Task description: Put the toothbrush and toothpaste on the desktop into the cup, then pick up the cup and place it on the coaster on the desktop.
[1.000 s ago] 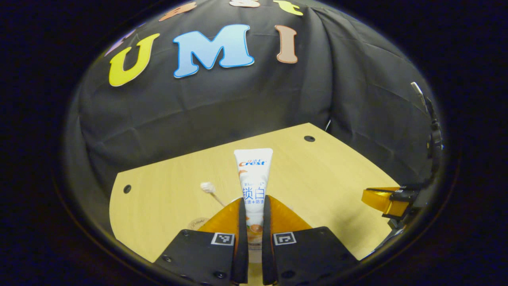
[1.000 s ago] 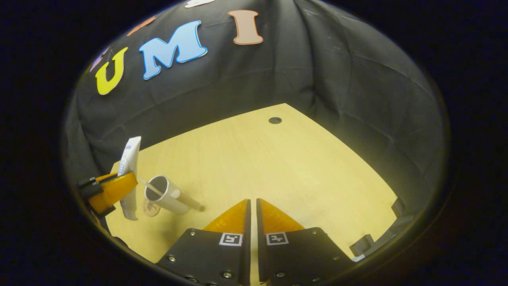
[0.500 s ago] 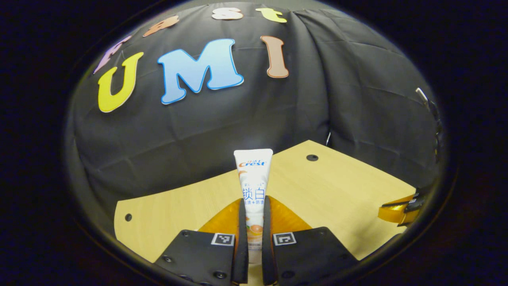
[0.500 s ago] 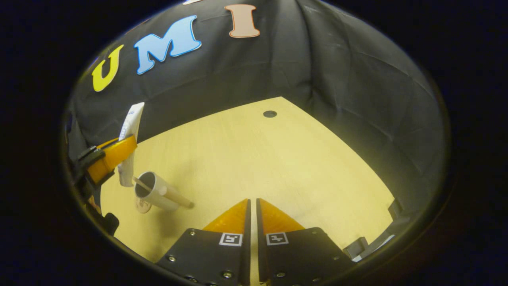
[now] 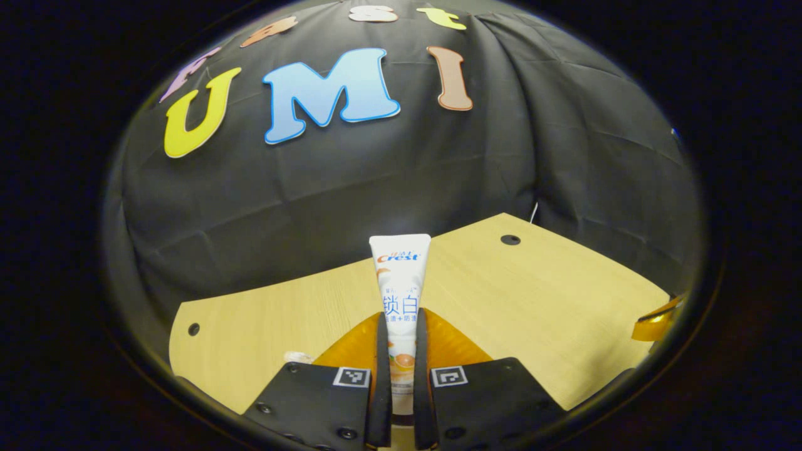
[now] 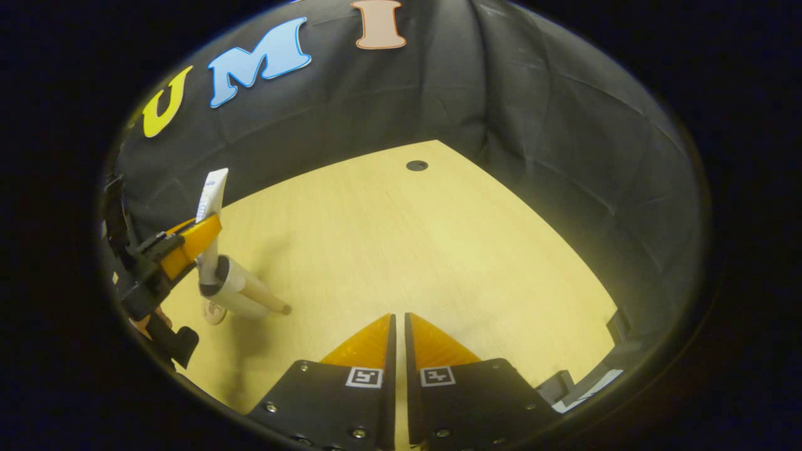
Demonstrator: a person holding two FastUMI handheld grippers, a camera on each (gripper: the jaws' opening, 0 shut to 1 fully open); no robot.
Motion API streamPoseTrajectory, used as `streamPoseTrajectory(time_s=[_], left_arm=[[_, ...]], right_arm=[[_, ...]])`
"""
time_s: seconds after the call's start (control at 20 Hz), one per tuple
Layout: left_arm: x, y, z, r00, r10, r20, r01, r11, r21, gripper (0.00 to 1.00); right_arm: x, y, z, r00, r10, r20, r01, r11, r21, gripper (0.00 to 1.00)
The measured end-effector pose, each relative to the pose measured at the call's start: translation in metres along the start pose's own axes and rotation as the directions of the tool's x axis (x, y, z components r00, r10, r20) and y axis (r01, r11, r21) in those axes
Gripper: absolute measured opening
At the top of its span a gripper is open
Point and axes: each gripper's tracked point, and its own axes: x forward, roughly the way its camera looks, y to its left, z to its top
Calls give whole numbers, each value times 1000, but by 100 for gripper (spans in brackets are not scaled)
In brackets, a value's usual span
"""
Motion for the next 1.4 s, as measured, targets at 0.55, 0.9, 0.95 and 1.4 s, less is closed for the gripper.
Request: streamPoseTrajectory(time_s=[0.55,0.9,0.95,1.4], left_arm=[[-23,-8,-30,999,30,-27,-32,999,-44,38],[-46,-15,-23,999,54,-4,-54,998,-35,61],[-49,-15,-23,998,61,-2,-62,998,-31,61],[-99,-5,-9,991,128,47,-126,991,-37,60]], right_arm=[[-7,-1,-10,1000,19,-11,-19,1000,6,7],[-16,1,-16,999,51,-5,-51,999,5,7],[-17,2,-16,998,56,-3,-56,998,4,7],[-26,25,-16,984,177,-4,-177,982,-64,7]])
